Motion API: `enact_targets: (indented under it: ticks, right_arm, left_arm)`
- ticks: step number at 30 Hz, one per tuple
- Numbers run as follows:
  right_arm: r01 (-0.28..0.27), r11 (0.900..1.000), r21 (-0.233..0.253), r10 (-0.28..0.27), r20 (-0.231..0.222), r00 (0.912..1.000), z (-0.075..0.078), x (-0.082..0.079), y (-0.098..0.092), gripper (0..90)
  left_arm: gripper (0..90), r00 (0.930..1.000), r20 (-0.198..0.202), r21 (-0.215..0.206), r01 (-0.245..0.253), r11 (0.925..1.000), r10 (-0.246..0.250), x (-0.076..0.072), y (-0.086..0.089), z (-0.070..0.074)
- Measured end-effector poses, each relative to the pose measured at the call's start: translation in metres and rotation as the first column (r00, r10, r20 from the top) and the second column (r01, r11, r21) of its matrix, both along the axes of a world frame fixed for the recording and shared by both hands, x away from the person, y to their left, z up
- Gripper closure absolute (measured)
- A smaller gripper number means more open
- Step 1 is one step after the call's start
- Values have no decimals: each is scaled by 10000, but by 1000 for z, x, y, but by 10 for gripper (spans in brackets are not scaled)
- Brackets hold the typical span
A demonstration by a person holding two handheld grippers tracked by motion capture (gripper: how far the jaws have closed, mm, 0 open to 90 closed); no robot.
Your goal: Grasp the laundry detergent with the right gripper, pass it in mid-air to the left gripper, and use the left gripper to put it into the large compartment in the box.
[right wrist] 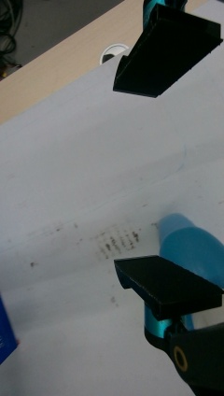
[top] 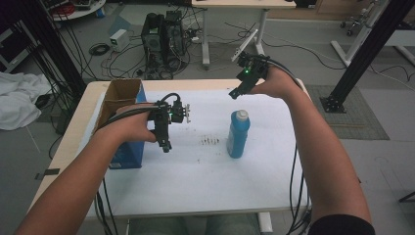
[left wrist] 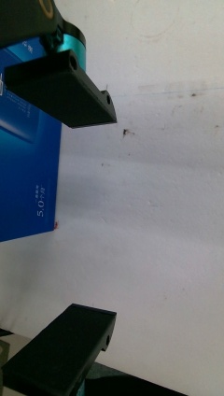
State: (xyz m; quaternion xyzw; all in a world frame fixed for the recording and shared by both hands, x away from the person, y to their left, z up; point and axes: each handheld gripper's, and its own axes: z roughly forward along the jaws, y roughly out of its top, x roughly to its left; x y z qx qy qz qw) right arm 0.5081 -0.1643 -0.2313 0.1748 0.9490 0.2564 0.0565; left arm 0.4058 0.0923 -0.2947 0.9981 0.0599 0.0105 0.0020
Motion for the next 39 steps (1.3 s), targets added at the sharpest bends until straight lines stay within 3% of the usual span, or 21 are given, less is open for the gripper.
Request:
enact_targets:
  ticks: [2,5,8,11,17,23,31,39]
  right_arm:
    - [18,9998,198,-18,6,10000,0,-1,-1,119]
    - [-46,9952,976,33,136,9999,-2,-5,-5,119]
    - [47,9925,1220,-77,245,9997,-3,-7,-6,119]
    - [261,9838,1773,-347,456,9984,-3,-10,-12,119]
    - [438,9701,2387,-641,776,9949,-2,-18,-24,119]
    - [535,9641,2602,-808,952,9922,-2,-26,-40,119]
    - [904,9445,3159,-1317,1121,9849,-3,-45,-67,119]
    - [1227,9324,3401,-1732,1222,9773,-9,-60,-85,119]
  left_arm:
    - [62,10000,22,-2,6,10000,-6,-1,0,0]
    - [62,10000,-25,-20,7,10000,-7,-3,1,-2]
    - [62,10000,-28,-85,8,10000,-8,-3,1,-3]
    - [62,10000,-18,-124,-33,9999,33,-5,2,-5]
    - [62,10000,-44,-191,-16,9998,15,-7,4,-4]
    - [62,10000,25,-223,31,9997,-30,-9,3,-4]
    - [62,9998,110,-233,181,9996,-178,-13,0,-3]
    - [62,9996,154,-310,236,9992,-231,-17,0,-1]
